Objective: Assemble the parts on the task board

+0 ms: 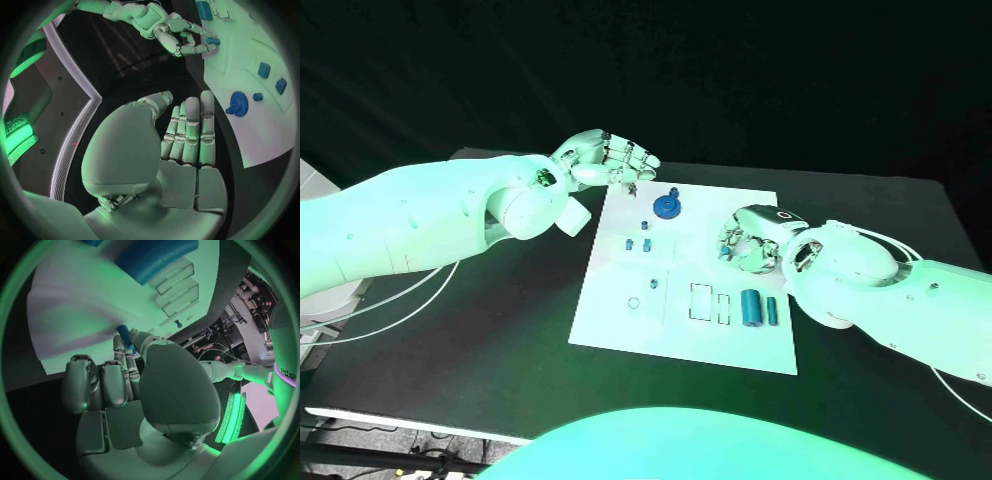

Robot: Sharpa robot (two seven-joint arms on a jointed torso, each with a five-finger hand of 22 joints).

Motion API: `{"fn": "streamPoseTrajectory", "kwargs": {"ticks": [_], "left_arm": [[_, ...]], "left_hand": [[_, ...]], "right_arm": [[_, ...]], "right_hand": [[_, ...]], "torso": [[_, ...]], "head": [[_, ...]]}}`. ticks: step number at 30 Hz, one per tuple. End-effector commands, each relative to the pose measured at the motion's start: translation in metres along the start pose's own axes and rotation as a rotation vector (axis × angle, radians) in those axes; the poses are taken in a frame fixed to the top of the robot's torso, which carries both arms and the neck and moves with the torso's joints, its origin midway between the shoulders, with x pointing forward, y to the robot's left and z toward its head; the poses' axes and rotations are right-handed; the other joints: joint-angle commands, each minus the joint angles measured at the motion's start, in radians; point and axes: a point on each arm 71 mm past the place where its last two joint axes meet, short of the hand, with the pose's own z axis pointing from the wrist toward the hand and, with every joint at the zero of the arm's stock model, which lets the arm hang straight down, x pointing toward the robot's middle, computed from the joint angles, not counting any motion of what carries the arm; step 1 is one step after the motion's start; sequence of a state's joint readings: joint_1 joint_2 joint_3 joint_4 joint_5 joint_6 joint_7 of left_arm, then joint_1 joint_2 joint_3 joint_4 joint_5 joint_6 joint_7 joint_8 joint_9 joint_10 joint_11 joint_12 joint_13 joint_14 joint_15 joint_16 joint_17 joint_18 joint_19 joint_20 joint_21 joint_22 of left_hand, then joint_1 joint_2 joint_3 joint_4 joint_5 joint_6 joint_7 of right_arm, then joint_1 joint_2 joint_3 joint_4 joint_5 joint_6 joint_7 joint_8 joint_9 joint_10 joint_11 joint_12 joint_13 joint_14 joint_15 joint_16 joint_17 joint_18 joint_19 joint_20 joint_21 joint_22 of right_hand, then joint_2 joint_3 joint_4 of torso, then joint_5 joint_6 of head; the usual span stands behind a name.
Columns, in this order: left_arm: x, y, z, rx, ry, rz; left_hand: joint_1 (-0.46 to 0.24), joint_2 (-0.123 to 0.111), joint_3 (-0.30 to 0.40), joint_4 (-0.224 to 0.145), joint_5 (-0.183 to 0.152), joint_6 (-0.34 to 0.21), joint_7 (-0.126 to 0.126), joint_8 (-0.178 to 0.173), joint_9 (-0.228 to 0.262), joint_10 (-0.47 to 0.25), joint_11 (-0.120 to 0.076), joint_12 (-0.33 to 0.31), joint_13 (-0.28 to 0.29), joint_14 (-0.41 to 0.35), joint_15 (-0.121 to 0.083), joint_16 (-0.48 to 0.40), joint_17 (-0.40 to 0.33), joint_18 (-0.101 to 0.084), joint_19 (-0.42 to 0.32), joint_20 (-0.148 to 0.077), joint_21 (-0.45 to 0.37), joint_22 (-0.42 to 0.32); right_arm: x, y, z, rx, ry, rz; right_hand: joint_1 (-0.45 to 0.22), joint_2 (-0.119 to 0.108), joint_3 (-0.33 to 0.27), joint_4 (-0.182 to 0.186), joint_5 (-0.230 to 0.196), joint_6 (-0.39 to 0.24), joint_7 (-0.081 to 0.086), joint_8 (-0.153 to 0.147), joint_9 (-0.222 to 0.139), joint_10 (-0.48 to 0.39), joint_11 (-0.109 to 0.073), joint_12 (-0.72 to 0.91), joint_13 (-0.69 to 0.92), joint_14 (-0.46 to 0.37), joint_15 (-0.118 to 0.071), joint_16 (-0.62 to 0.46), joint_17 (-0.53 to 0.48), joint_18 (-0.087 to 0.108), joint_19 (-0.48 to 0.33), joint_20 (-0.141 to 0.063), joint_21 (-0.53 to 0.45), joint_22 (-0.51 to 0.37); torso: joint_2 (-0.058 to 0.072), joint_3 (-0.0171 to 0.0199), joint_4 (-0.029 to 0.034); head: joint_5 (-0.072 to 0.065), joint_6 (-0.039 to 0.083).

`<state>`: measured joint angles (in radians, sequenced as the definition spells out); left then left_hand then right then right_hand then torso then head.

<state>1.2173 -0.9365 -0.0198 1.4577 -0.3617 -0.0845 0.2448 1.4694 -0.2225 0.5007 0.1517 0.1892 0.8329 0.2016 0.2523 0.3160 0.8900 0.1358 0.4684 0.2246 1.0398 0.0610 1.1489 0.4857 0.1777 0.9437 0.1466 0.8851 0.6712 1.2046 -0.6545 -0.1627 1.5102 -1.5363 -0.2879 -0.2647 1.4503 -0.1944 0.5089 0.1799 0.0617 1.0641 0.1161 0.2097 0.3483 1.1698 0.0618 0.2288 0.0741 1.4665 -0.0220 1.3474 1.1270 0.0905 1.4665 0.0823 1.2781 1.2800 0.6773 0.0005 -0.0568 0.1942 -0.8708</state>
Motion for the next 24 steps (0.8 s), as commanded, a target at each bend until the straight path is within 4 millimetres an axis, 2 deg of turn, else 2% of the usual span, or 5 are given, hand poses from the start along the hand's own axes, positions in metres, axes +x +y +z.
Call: {"fn": "streamPoseTrajectory", "kwargs": {"ticks": [1,5,10,18,24], "left_arm": [[0.002,-0.001,0.001,0.006,0.016,-0.009],[0.002,-0.001,0.001,0.006,0.015,-0.009],[0.001,-0.001,0.001,0.006,0.015,-0.009],[0.0,-0.001,0.001,0.007,0.013,-0.009],[0.0,0.0,0.002,0.007,0.012,-0.009]], "left_hand": [[-0.01,-0.003,-0.004,0.001,-0.001,-0.008,0.001,0.005,-0.001,-0.008,0.002,0.004,-0.001,-0.002,0.0,-0.001,0.001,0.007,0.002,0.007,-0.003,-0.001],[-0.009,-0.002,-0.004,0.001,-0.001,-0.008,0.0,0.006,-0.001,-0.008,0.002,0.004,-0.001,-0.002,0.0,-0.001,0.001,0.007,0.002,0.007,-0.004,-0.001],[-0.009,-0.002,-0.004,0.001,-0.001,-0.008,0.0,0.006,-0.001,-0.008,0.002,0.004,-0.001,-0.002,0.0,-0.001,0.001,0.007,0.002,0.007,-0.004,-0.001],[-0.009,-0.001,-0.004,0.0,-0.001,-0.006,0.0,0.007,-0.001,-0.008,0.002,0.005,-0.001,-0.002,-0.001,-0.001,0.002,0.007,0.002,0.007,-0.004,-0.002],[-0.009,-0.001,-0.005,0.001,-0.001,-0.006,0.0,0.007,-0.001,-0.009,0.002,0.005,-0.001,-0.002,0.0,0.0,0.002,0.007,0.003,0.007,-0.004,-0.002]], "right_arm": [[0.001,0.003,-0.001,-0.014,-0.024,-0.007],[-0.002,0.002,-0.004,-0.019,-0.066,0.004],[-0.007,0.002,-0.008,-0.017,-0.112,0.034],[-0.024,0.002,-0.013,-0.01,-0.161,0.121],[-0.03,0.024,-0.018,-0.072,-0.16,0.165]], "right_hand": [[0.005,0.028,0.025,-0.017,-0.002,0.017,-0.006,0.018,0.014,0.026,-0.013,0.01,0.012,0.023,-0.008,0.007,0.003,-0.019,-0.001,-0.009,0.004,0.004],[-0.005,0.039,0.051,-0.045,-0.002,0.031,-0.013,0.045,0.039,0.059,-0.022,0.013,0.022,0.025,-0.016,0.01,0.009,-0.021,0.002,-0.017,0.011,0.012],[-0.029,0.038,0.071,-0.069,-0.002,0.025,-0.015,0.068,0.066,0.077,-0.026,0.005,0.031,0.027,-0.02,0.013,0.014,-0.021,0.004,-0.022,0.013,0.016],[-0.047,0.032,0.074,-0.074,-0.003,0.018,-0.017,0.076,0.079,0.077,-0.026,-0.003,0.035,0.025,-0.02,0.01,0.007,-0.02,0.002,-0.023,0.008,0.013],[-0.05,0.031,0.075,-0.076,-0.003,0.015,-0.017,0.077,0.081,0.076,-0.026,-0.005,0.035,0.025,-0.02,0.01,0.008,-0.02,0.002,-0.023,0.007,0.013]], "torso": [[-0.001,-0.0003,-0.0007],[-0.002,-0.0007,-0.0009],[-0.003,-0.0006,-0.0005],[-0.004,-0.0015,-0.0009],[-0.002,-0.001,-0.0026]], "head": [[0.0,0.0],[0.0,-0.001],[0.0,0.0],[0.0,0.003],[0.007,0.002]]}}
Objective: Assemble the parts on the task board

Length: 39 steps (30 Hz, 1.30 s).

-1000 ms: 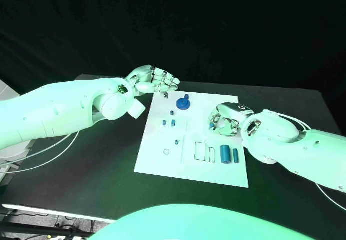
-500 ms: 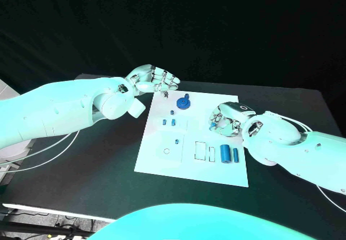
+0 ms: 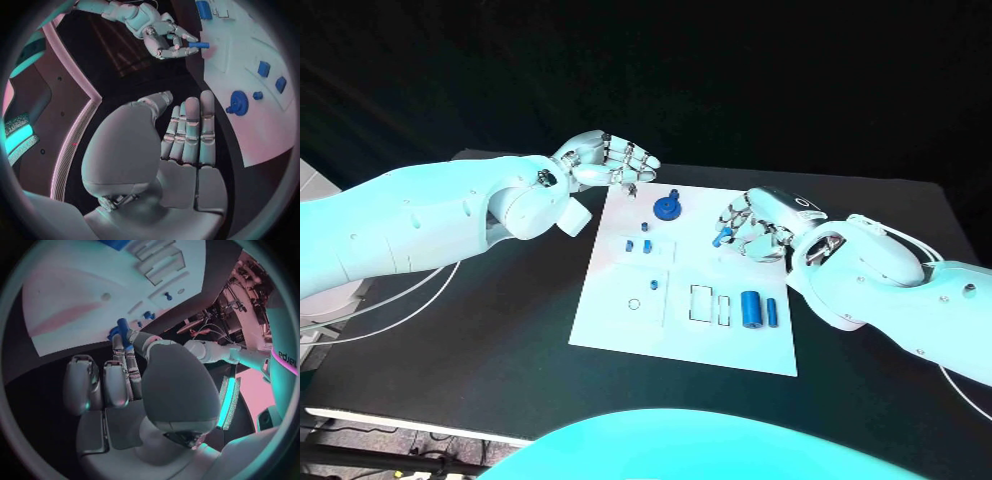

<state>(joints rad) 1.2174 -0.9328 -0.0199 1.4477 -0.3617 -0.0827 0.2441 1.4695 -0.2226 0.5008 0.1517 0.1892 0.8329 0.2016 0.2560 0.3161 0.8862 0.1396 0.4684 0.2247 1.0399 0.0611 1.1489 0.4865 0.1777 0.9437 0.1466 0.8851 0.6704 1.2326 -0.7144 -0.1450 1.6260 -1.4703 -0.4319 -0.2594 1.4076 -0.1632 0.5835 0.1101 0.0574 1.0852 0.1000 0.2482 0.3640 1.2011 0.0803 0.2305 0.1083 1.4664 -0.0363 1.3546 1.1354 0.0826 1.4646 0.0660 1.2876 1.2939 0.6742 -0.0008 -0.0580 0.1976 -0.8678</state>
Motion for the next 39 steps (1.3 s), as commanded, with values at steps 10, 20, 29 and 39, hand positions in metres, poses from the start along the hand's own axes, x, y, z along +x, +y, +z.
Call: {"fn": "streamPoseTrajectory", "kwargs": {"ticks": [10,20,29,39], "left_arm": [[0.006,-0.002,0.005,0.015,0.026,-0.014],[0.009,-0.002,0.007,0.015,0.034,-0.016],[0.009,-0.002,0.007,0.013,0.036,-0.017],[0.008,-0.002,0.007,0.012,0.036,-0.017]], "left_hand": [[-0.01,-0.001,-0.005,0.001,-0.001,-0.007,0.0,0.004,-0.001,-0.005,-0.002,0.005,-0.001,-0.002,0.0,0.0,0.001,0.007,0.003,0.007,-0.004,-0.001],[-0.011,-0.001,-0.007,0.002,-0.001,-0.007,0.0,0.004,-0.001,-0.006,-0.002,0.006,-0.001,-0.002,0.0,0.0,0.001,0.007,0.003,0.007,-0.005,-0.002],[-0.011,-0.001,-0.007,0.002,-0.001,-0.007,0.0,0.004,-0.001,-0.006,-0.002,0.006,-0.001,-0.002,0.0,0.0,0.001,0.007,0.003,0.007,-0.005,-0.002],[-0.012,0.0,-0.008,0.002,0.0,-0.006,-0.001,0.006,-0.001,-0.007,-0.002,0.007,-0.001,-0.003,0.0,0.0,0.002,0.007,0.003,0.007,-0.006,-0.002]], "right_arm": [[0.043,0.083,0.006,-0.212,0.069,0.152],[0.076,0.115,0.007,-0.279,0.133,0.172],[0.091,0.112,0.009,-0.262,0.186,0.136],[0.096,0.107,0.009,-0.229,0.212,0.047]], "right_hand": [[-0.008,0.001,0.011,-0.024,0.002,-0.02,0.006,0.04,0.074,0.037,-0.04,-0.018,0.004,0.024,-0.003,0.002,-0.002,-0.012,0.002,-0.005,-0.006,-0.003],[-0.01,0.0,0.013,-0.029,0.002,-0.024,0.008,0.039,0.076,0.034,-0.039,-0.021,0.005,0.024,-0.002,0.001,-0.004,-0.011,0.001,-0.004,-0.009,-0.005],[-0.012,0.001,0.015,-0.032,0.002,-0.028,0.01,0.038,0.077,0.032,-0.037,-0.024,0.006,0.024,-0.001,0.0,-0.005,-0.011,0.0,-0.004,-0.01,-0.006],[-0.015,0.0,0.015,-0.035,0.002,-0.031,0.011,0.038,0.078,0.03,-0.036,-0.026,0.007,0.023,0.001,0.0,-0.006,-0.011,0.0,-0.003,-0.011,-0.006]], "torso": [[0.003,0.002,0.0025],[0.004,-0.0002,0.0018],[0.003,0.0004,-0.0003],[0.003,0.0009,-0.0006]], "head": [[0.029,-0.005],[0.051,-0.005],[0.061,-0.005],[0.06,-0.005]]}}
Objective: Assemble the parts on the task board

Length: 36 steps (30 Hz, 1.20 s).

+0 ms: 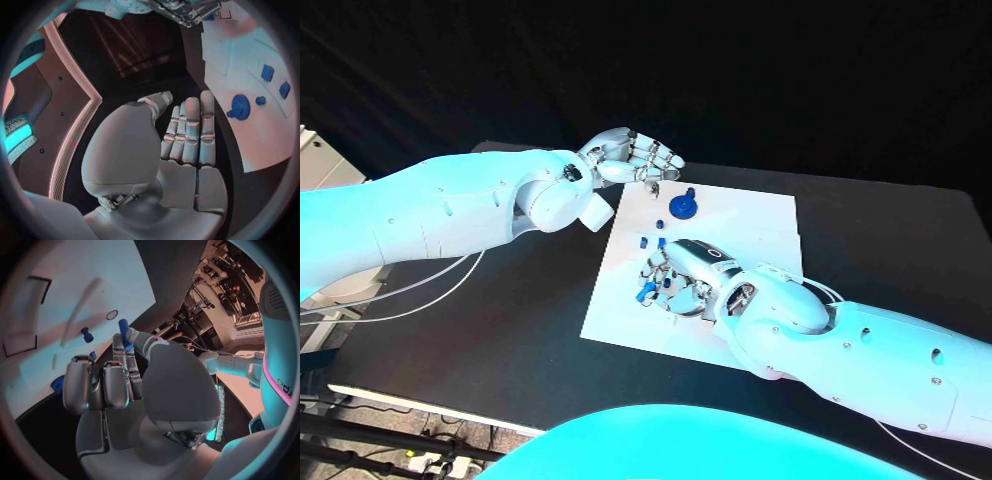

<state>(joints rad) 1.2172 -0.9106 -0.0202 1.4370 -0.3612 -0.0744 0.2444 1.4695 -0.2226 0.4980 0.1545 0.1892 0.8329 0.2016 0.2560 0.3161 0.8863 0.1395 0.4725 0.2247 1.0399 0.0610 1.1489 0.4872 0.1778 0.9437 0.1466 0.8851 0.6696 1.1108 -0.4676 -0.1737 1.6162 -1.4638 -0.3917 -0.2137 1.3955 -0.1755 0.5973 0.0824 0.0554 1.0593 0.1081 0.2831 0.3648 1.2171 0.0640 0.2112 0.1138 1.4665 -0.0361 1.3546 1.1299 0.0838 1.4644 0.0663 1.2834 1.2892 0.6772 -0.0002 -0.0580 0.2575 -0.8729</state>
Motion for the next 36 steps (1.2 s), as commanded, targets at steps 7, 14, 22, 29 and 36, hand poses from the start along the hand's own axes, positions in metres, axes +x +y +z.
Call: {"fn": "streamPoseTrajectory", "kwargs": {"ticks": [7,14,22,29,36], "left_arm": [[0.002,-0.001,0.0,0.008,0.017,-0.012],[0.002,-0.002,0.0,0.007,0.017,-0.012],[0.002,-0.002,0.0,0.007,0.019,-0.012],[0.003,-0.002,0.0,0.007,0.02,-0.012],[0.003,-0.002,0.0,0.007,0.022,-0.013]], "left_hand": [[-0.012,0.0,-0.005,-0.001,0.0,-0.006,-0.001,0.006,-0.001,-0.007,-0.002,0.003,-0.001,-0.003,0.0,0.0,0.001,0.007,0.003,0.007,-0.006,-0.002],[-0.012,0.0,-0.005,-0.001,0.0,-0.006,-0.001,0.006,-0.001,-0.007,-0.002,0.003,-0.001,-0.003,0.0,0.0,0.001,0.007,0.003,0.007,-0.006,-0.002],[-0.012,0.0,-0.005,-0.001,0.0,-0.006,-0.001,0.006,-0.001,-0.007,-0.002,0.003,-0.001,-0.003,0.0,0.0,0.001,0.007,0.003,0.007,-0.006,-0.002],[-0.012,0.0,-0.005,-0.001,0.0,-0.006,-0.001,0.006,-0.001,-0.007,-0.002,0.003,-0.001,-0.003,0.0,0.0,0.001,0.007,0.003,0.007,-0.006,-0.002],[-0.012,0.0,-0.005,-0.001,0.0,-0.006,-0.001,0.006,-0.001,-0.007,-0.002,0.003,-0.001,-0.003,0.0,0.0,0.001,0.007,0.003,0.007,-0.006,-0.002]], "right_arm": [[0.005,0.0,0.0,0.021,0.051,-0.102],[0.006,-0.003,0.001,0.036,0.056,-0.128],[0.011,-0.003,0.003,0.046,0.068,-0.145],[0.012,-0.005,0.004,0.07,0.066,-0.161],[0.016,0.0,0.006,0.048,0.071,-0.153]], "right_hand": [[-0.005,0.01,0.001,-0.008,0.003,-0.005,0.003,0.003,0.078,0.014,-0.019,-0.007,0.002,0.024,0.001,0.002,0.003,-0.013,0.001,-0.003,-0.004,0.001],[-0.005,0.01,0.002,-0.009,0.003,-0.005,0.003,0.003,0.078,0.014,-0.019,-0.008,0.002,0.024,0.001,0.002,0.005,-0.014,0.002,-0.002,-0.002,0.003],[-0.006,0.01,0.002,-0.01,0.003,-0.005,0.003,0.003,0.078,0.014,-0.019,-0.008,0.003,0.024,0.001,0.003,0.005,-0.014,0.002,-0.002,-0.002,0.004],[-0.007,0.009,0.002,-0.011,0.003,-0.005,0.003,0.003,0.079,0.014,-0.019,-0.008,0.003,0.024,0.001,0.002,0.004,-0.013,0.001,-0.002,-0.004,0.002],[-0.025,-0.003,0.003,-0.015,0.004,-0.02,0.007,-0.006,0.078,0.004,-0.014,-0.018,0.006,0.02,0.005,-0.007,-0.011,-0.01,-0.004,0.001,-0.016,-0.008]], "torso": [[-0.001,-0.0005,0.0003],[0.0,-0.0005,0.0005],[0.0,-0.0004,0.0006],[0.0,-0.0005,0.0003],[0.0,0.0003,-0.0003]], "head": [[0.0,0.0],[0.001,0.0],[0.001,0.0],[0.0,0.0],[0.001,0.0]]}}
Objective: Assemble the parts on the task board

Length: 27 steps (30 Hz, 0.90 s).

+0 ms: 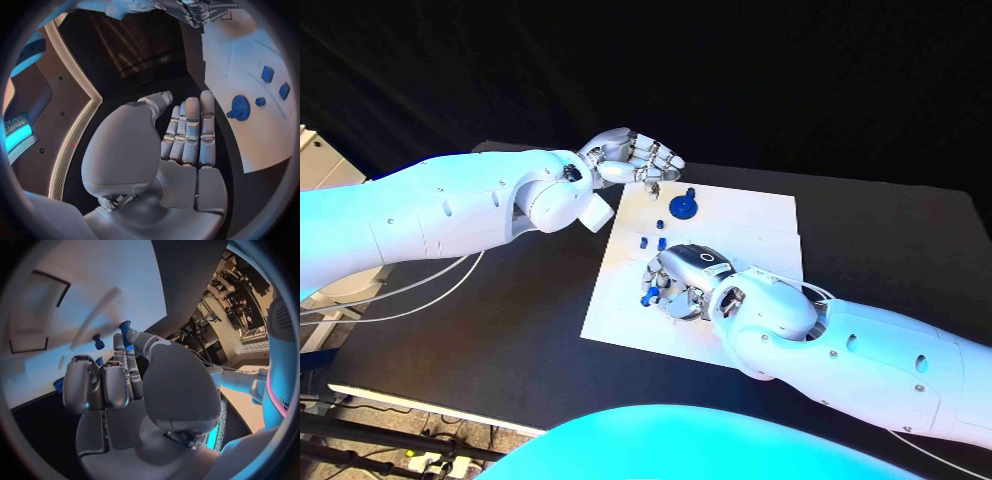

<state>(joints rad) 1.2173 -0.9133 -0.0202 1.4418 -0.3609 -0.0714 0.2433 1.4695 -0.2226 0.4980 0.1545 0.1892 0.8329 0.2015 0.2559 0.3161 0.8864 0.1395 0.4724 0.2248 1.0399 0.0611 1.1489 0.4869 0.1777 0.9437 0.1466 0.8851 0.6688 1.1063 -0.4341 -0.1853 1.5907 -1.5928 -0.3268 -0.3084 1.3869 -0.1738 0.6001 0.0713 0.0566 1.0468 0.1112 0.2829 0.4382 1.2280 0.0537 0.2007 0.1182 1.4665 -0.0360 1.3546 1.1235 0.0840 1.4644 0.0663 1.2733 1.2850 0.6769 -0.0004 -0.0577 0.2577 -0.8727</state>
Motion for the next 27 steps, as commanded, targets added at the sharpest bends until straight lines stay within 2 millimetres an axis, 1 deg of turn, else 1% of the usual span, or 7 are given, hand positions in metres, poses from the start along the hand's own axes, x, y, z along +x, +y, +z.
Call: {"fn": "streamPoseTrajectory", "kwargs": {"ticks": [1,4,11,21,23,25,27], "left_arm": [[0.003,-0.002,0.001,0.007,0.018,-0.012],[0.003,-0.002,0.001,0.007,0.018,-0.012],[0.003,-0.002,0.001,0.006,0.017,-0.011],[0.003,-0.001,0.001,0.004,0.02,-0.012],[0.003,-0.001,0.001,0.003,0.02,-0.012],[0.002,-0.001,0.001,0.003,0.02,-0.012],[0.002,-0.001,0.001,0.003,0.019,-0.012]], "left_hand": [[-0.012,0.0,-0.005,-0.001,0.0,-0.006,-0.001,0.006,-0.001,-0.007,-0.002,0.003,-0.001,-0.003,0.0,0.0,0.001,0.007,0.003,0.007,-0.006,-0.001],[-0.012,0.0,-0.005,-0.001,0.0,-0.006,-0.001,0.006,-0.001,-0.007,-0.002,0.003,-0.001,-0.003,0.0,0.0,0.001,0.007,0.003,0.007,-0.006,-0.001],[-0.012,0.0,-0.005,-0.001,0.0,-0.006,-0.001,0.006,-0.001,-0.007,-0.002,0.003,-0.001,-0.003,0.0,0.0,0.001,0.007,0.003,0.007,-0.006,-0.001],[-0.012,0.001,-0.007,0.0,0.0,-0.007,-0.001,0.009,-0.001,-0.01,-0.002,0.006,-0.002,-0.004,0.0,0.0,0.002,0.007,0.003,0.007,-0.008,-0.003],[-0.012,0.001,-0.007,0.0,0.0,-0.007,-0.001,0.009,-0.001,-0.01,-0.002,0.006,-0.002,-0.004,0.0,0.0,0.002,0.007,0.003,0.007,-0.008,-0.003],[-0.012,0.001,-0.007,0.0,0.0,-0.007,-0.001,0.009,-0.001,-0.01,-0.002,0.006,-0.002,-0.004,0.0,0.0,0.002,0.007,0.003,0.007,-0.008,-0.003],[-0.012,0.001,-0.007,0.0,0.0,-0.007,-0.001,0.009,-0.001,-0.01,-0.002,0.006,-0.002,-0.004,0.0,0.0,0.002,0.007,0.003,0.007,-0.008,-0.003]], "right_arm": [[0.006,0.001,0.0,-0.001,0.027,-0.014],[0.007,0.003,0.001,-0.015,0.026,-0.007],[0.007,0.004,0.001,-0.023,0.015,-0.002],[0.002,-0.002,-0.004,-0.005,-0.048,0.018],[0.0,-0.003,-0.007,-0.007,-0.069,0.028],[-0.002,-0.004,-0.011,-0.014,-0.087,0.042],[-0.006,-0.004,-0.017,-0.026,-0.111,0.063]], "right_hand": [[-0.026,-0.012,0.003,-0.004,0.002,-0.022,0.009,-0.015,0.001,-0.016,0.0,-0.014,0.002,0.019,0.008,-0.007,-0.006,-0.01,-0.005,0.003,-0.009,-0.005],[-0.063,-0.047,-0.011,0.002,0.002,-0.054,0.02,-0.038,-0.007,-0.057,0.016,-0.035,-0.001,0.018,0.021,-0.011,-0.013,-0.007,-0.014,0.013,-0.03,-0.022],[-0.083,-0.072,-0.025,0.006,0.002,-0.08,0.025,-0.057,-0.015,-0.092,0.024,-0.046,-0.003,0.008,0.029,-0.03,-0.048,0.002,-0.032,0.022,-0.071,-0.056],[-0.07,-0.078,-0.09,0.005,0.002,-0.159,0.02,-0.112,-0.035,-0.212,0.041,-0.038,-0.007,-0.023,0.043,-0.075,-0.124,0.021,-0.067,0.036,-0.173,-0.137],[-0.058,-0.072,-0.144,0.013,0.004,-0.178,0.024,-0.125,-0.041,-0.249,0.046,-0.026,-0.009,-0.033,0.047,-0.088,-0.146,0.025,-0.074,0.04,-0.198,-0.157],[-0.009,-0.048,-0.263,0.045,0.005,-0.203,0.018,-0.141,-0.049,-0.301,0.052,0.019,-0.008,-0.045,0.052,-0.098,-0.166,0.033,-0.085,0.046,-0.246,-0.194],[0.053,-0.046,-0.365,0.114,0.009,-0.23,0.001,-0.157,-0.06,-0.368,0.061,0.064,-0.012,-0.067,0.059,-0.116,-0.203,0.044,-0.105,0.052,-0.32,-0.251]], "torso": [[0.0,0.0004,-0.0006],[0.0,0.0002,0.0001],[-0.001,0.0011,-0.0015],[-0.001,0.0025,-0.0012],[-0.001,0.0018,-0.0014],[-0.002,0.0016,-0.0016],[-0.003,0.0013,-0.0021]], "head": [[0.001,0.0],[0.0,0.0],[-0.001,0.0],[-0.004,0.0],[-0.004,0.0],[-0.005,0.0],[-0.008,0.0]]}}
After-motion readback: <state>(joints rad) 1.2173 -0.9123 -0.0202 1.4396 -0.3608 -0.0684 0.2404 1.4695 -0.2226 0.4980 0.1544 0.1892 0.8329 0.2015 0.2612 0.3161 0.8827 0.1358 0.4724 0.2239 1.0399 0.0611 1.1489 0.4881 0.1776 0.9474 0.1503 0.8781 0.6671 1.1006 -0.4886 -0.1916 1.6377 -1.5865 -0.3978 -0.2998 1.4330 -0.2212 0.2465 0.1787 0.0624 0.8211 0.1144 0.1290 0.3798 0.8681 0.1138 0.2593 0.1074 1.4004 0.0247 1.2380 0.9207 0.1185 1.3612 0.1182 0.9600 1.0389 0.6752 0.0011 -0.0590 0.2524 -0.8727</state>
